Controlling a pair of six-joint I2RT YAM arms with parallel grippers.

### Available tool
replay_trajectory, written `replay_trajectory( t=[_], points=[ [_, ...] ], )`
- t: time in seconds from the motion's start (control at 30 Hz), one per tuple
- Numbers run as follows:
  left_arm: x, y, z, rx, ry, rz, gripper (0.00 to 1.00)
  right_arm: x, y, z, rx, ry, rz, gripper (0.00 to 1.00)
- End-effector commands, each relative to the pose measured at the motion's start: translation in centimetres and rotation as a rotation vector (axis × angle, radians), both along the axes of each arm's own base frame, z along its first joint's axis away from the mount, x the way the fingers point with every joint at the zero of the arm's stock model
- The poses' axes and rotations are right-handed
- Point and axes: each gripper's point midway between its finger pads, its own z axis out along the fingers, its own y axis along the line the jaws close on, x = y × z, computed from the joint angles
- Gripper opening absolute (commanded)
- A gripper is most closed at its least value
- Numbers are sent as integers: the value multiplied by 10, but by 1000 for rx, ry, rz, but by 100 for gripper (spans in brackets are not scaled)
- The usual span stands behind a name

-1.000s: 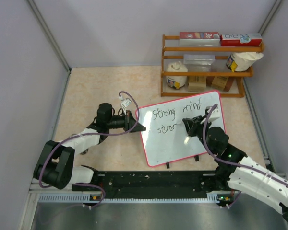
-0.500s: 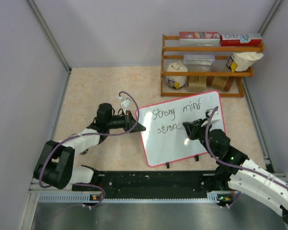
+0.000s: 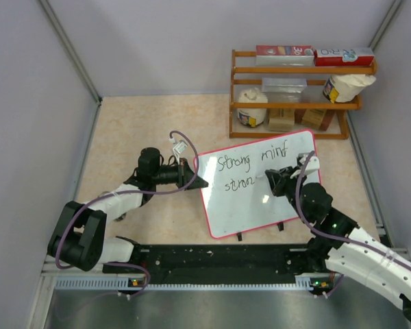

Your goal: Write a sentence on the whiteboard

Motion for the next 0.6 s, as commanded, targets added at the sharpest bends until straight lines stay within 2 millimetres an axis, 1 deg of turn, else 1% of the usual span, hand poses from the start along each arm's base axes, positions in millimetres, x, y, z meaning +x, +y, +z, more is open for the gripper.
replay_trajectory(
  t=[0.0,0.07,0.13,0.2,0.33,0.57],
  points=[
    [11,9,-33,128,-113,43,0,10,-6,34,15,-68,-46,0],
    [11,9,-32,130,-113,40,0,11,-6,32,9,-61,-48,0],
    [12,9,-33,131,-115,43,0,13,-5,34,24,-71,-51,0],
    [12,9,-33,130,-114,42,0,15,-5,30,19,-63,-58,0],
    [11,8,-34,128,-110,37,0,17,-4,15,6,-34,-56,0],
    [10,9,-35,131,-112,41,0,13,4,6,18,-11,-8,0]
  ],
)
